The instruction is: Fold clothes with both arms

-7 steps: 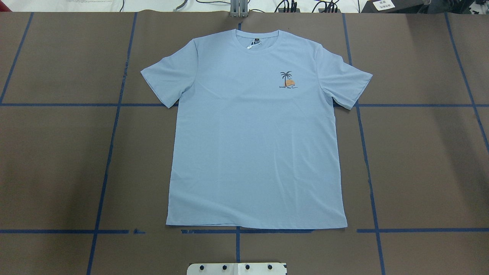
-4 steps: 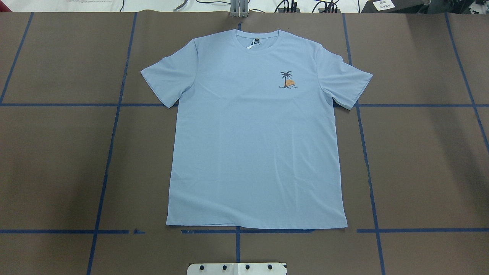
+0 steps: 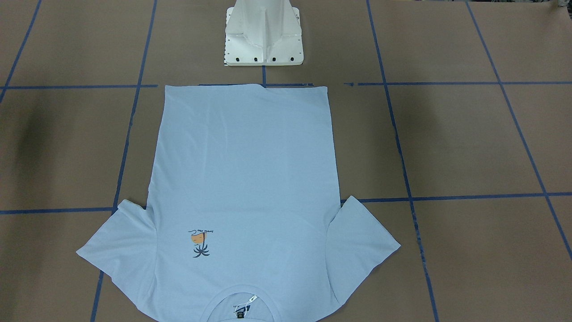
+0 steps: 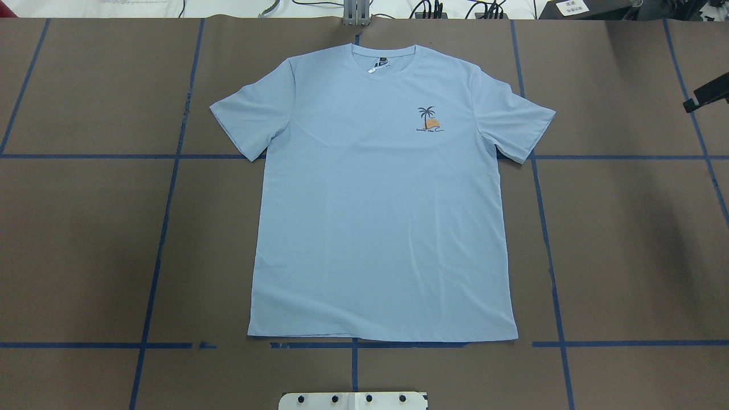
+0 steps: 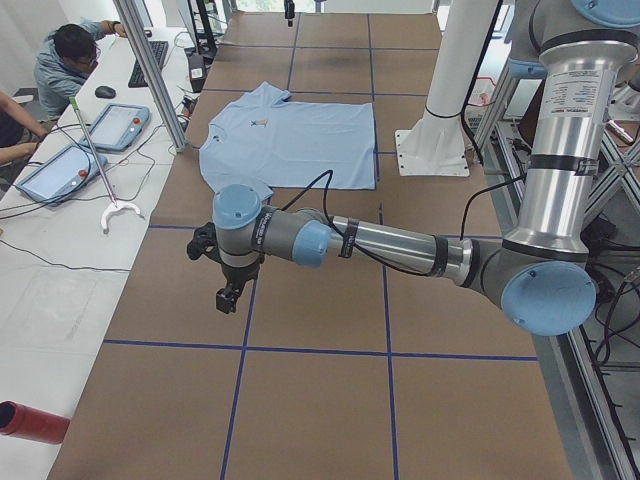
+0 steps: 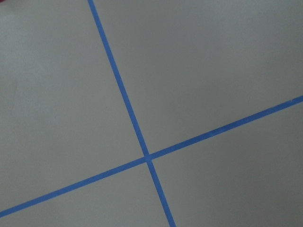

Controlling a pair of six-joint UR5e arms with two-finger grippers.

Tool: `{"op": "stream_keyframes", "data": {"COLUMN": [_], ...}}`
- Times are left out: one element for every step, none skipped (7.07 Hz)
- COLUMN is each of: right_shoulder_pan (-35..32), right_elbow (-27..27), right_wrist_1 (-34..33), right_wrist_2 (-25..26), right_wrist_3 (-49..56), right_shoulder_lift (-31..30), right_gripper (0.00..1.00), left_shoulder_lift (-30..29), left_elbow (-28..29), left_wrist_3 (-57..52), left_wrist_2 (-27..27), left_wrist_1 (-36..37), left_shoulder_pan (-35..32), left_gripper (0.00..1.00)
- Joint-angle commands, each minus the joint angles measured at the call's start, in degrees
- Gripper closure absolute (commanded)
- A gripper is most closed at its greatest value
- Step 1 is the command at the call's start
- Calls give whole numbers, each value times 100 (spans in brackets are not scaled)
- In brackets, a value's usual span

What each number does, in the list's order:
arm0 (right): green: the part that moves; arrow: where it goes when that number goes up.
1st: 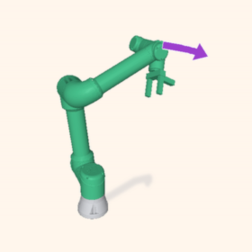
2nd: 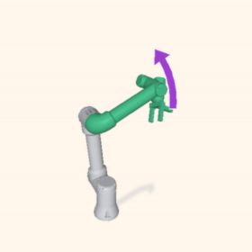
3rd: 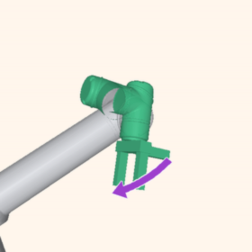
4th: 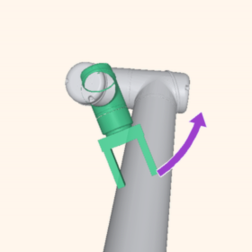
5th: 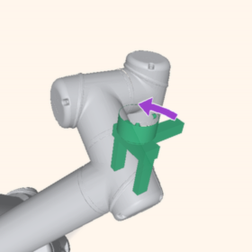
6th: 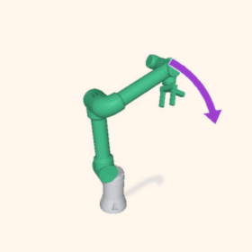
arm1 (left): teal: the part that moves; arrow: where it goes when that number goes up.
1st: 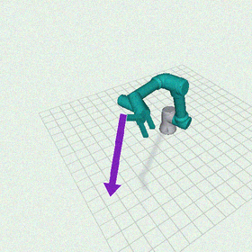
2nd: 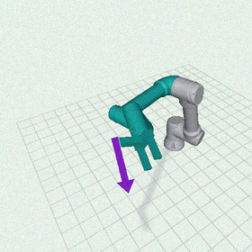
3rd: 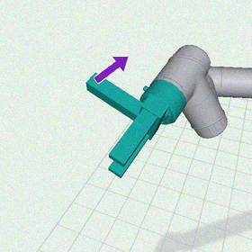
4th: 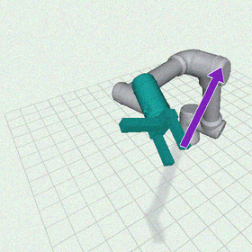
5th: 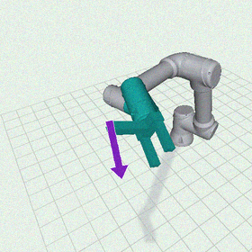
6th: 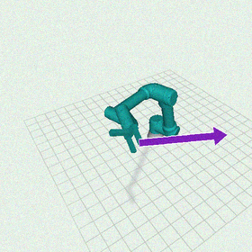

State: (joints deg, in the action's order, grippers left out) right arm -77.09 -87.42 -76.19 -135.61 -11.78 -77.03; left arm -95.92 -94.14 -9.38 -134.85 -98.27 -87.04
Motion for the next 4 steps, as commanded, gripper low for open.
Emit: {"op": "stream_keyframes", "data": {"right_shoulder_pan": [797,983,1350,1493], "right_elbow": [364,714,1370,2116], "right_wrist_1": [541,1223,2152,3266], "right_wrist_2": [409,482,518,614], "right_wrist_3": [-780,-1556,-2069,-2091], "right_shoulder_lift": [686,916,1240,1391], "right_gripper": [0,0,0,0], "left_shoulder_lift": [-23,-75,-85,-76], "left_elbow": [89,254,282,326], "left_wrist_3": [24,328,540,838], "left_wrist_2": [-164,1,-6,-14], "left_wrist_1": [-823,-861,-991,-1184], "left_shoulder_pan": [11,37,38,38], "left_gripper": [0,0,0,0]}}
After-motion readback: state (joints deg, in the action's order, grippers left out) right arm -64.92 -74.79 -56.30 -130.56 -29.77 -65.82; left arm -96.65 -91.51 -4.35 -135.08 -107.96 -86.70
